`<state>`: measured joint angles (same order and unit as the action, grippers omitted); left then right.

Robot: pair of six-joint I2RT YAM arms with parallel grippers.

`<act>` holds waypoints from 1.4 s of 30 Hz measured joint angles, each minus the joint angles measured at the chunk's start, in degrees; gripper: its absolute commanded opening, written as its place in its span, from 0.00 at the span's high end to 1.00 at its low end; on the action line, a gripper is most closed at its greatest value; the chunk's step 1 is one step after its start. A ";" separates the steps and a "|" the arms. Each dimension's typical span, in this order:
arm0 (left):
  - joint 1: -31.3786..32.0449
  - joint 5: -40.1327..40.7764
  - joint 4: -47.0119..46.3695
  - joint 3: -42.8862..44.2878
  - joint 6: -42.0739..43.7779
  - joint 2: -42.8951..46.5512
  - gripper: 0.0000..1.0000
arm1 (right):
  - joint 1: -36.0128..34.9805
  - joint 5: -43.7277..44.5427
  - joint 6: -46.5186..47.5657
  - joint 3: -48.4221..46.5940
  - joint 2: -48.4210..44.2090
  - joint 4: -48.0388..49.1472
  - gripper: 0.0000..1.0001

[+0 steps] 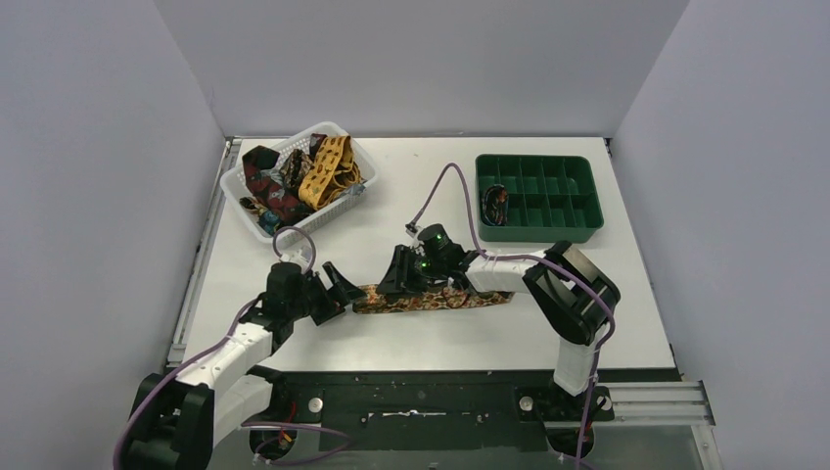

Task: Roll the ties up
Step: Roll the tie at the center of the board.

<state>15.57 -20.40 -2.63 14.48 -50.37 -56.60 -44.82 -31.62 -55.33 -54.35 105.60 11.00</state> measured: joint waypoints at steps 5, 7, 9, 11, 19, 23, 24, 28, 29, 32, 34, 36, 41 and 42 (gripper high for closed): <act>0.00 -0.72 -1.31 0.00 0.13 -1.73 0.23 | -0.44 -0.26 -0.55 0.22 0.00 0.09 0.64; 0.00 -0.98 -1.68 0.00 0.28 -2.54 0.25 | -0.68 -0.35 -0.70 0.48 0.00 0.07 0.64; 0.00 -1.22 -2.01 0.00 0.57 -3.26 0.25 | -0.70 -0.35 -0.68 0.52 0.04 -0.20 0.64; 0.00 -1.46 -2.36 0.00 0.87 -3.80 0.26 | -0.72 -0.26 -0.61 0.52 0.04 -0.55 0.63; 0.00 -2.25 -3.67 0.00 1.77 -4.90 0.27 | -0.72 0.11 1.70 0.50 0.28 -1.38 0.46; 0.00 -2.03 -3.34 0.00 2.08 -4.39 0.27 | -0.72 0.13 3.52 0.50 0.28 -1.03 0.48; 0.00 -1.88 -3.15 0.00 2.14 -4.11 0.27 | -0.72 0.13 3.89 0.50 0.28 -1.05 0.50; 0.00 -0.98 -2.71 0.00 2.43 -2.45 0.27 | -0.70 0.44 4.96 0.31 0.28 -1.60 0.57; 0.00 -0.85 -2.69 0.00 2.51 -2.19 0.27 | -0.70 0.52 5.16 0.20 0.28 -1.77 0.58; 0.00 -0.74 -2.69 0.00 2.60 -1.81 0.27 | -0.70 0.66 5.40 -0.48 0.28 -2.21 0.62; 0.00 -0.70 -2.69 0.00 2.73 -1.88 0.27 | -0.70 0.81 5.49 -1.18 0.42 -2.71 0.64; 0.00 -0.70 -2.75 0.00 2.91 -2.25 0.27 | -0.70 1.27 5.81 -2.29 1.07 -3.52 0.65; -0.02 -0.87 -4.50 -0.66 2.69 -4.15 0.27 | -0.68 1.73 6.10 -2.78 2.82 -5.01 0.68; -0.02 -0.87 -5.09 -0.70 2.62 -4.46 0.27 | -0.66 1.70 6.05 -2.78 3.21 -5.07 0.68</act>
<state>15.55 -21.28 -7.73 13.78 -47.75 -61.06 -45.47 -29.91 -49.28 -57.12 108.81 5.93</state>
